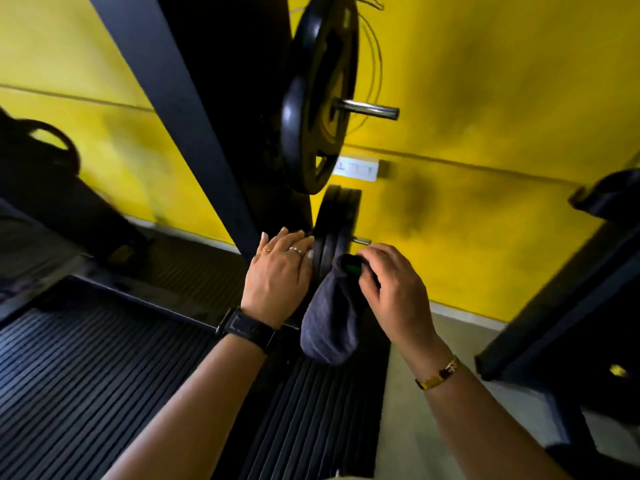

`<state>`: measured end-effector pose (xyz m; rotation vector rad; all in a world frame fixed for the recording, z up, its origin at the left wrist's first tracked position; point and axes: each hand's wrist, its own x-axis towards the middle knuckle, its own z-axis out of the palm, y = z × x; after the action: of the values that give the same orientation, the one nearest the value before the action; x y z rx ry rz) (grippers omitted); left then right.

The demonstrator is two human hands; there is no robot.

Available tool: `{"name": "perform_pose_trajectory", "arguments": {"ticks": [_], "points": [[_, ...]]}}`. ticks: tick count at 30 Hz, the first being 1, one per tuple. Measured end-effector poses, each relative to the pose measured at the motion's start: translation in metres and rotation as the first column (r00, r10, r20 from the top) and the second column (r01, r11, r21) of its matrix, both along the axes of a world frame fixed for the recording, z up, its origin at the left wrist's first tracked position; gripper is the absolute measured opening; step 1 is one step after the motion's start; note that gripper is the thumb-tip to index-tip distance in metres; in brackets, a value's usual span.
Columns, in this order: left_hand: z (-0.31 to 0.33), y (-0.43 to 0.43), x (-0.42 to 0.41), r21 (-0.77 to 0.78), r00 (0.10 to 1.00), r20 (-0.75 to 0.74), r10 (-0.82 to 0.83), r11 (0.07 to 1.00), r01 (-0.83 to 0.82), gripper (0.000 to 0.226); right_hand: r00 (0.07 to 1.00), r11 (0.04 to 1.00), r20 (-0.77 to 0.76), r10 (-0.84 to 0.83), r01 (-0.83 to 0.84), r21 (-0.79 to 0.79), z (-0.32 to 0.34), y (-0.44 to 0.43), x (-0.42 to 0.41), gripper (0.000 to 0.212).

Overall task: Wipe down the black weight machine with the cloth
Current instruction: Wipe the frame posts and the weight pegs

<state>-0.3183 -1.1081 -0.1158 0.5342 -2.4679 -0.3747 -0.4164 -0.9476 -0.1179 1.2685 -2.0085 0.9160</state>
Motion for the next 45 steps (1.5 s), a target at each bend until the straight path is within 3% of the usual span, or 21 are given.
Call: {"name": "perform_pose_trajectory", "arguments": {"ticks": [7, 15, 18, 23, 30, 35, 40, 45], "points": [[0.034, -0.039, -0.036, -0.013, 0.971, -0.075, 0.226, 0.974, -0.228, 0.063, 0.961, 0.957, 0.017, 0.277, -0.274, -0.094, 0.046, -0.067, -0.068, 0.029], [0.063, -0.057, -0.039, -0.074, 0.874, -0.206, 0.439, 0.884, -0.462, 0.053, 0.863, 0.847, 0.175, 0.474, -0.392, -0.36, 0.074, -0.122, -0.089, 0.015], [0.068, -0.057, -0.035, -0.088, 0.842, -0.24, 0.484, 0.852, -0.515, 0.05, 0.721, 0.783, 0.326, 0.611, -0.492, -0.381, 0.081, -0.135, -0.093, 0.024], [0.086, -0.057, -0.03, -0.154, 0.805, -0.274, 0.526, 0.803, -0.576, 0.046, 0.578, 0.681, 0.363, 0.731, -0.594, -0.427, 0.108, -0.145, -0.091, 0.047], [0.152, -0.054, -0.018, -0.294, 0.775, -0.343, 0.531, 0.723, -0.625, 0.047, 0.145, 0.443, 0.439, 0.887, -0.534, -0.72, 0.166, -0.157, -0.085, 0.03], [0.2, -0.058, -0.007, -0.388, 0.761, -0.387, 0.52, 0.657, -0.647, 0.048, -0.045, 0.249, 0.321, 0.946, -0.531, -0.81, 0.209, -0.168, -0.077, 0.031], [0.243, -0.066, 0.003, -0.462, 0.747, -0.444, 0.495, 0.587, -0.665, 0.048, -0.034, 0.131, 0.18, 0.983, -0.555, -0.821, 0.244, -0.181, -0.06, 0.034], [0.287, -0.076, 0.027, -0.495, 0.72, -0.505, 0.476, 0.524, -0.693, 0.051, 0.128, 0.015, -0.083, 0.988, -0.625, -0.78, 0.296, -0.197, -0.03, 0.038]]}}
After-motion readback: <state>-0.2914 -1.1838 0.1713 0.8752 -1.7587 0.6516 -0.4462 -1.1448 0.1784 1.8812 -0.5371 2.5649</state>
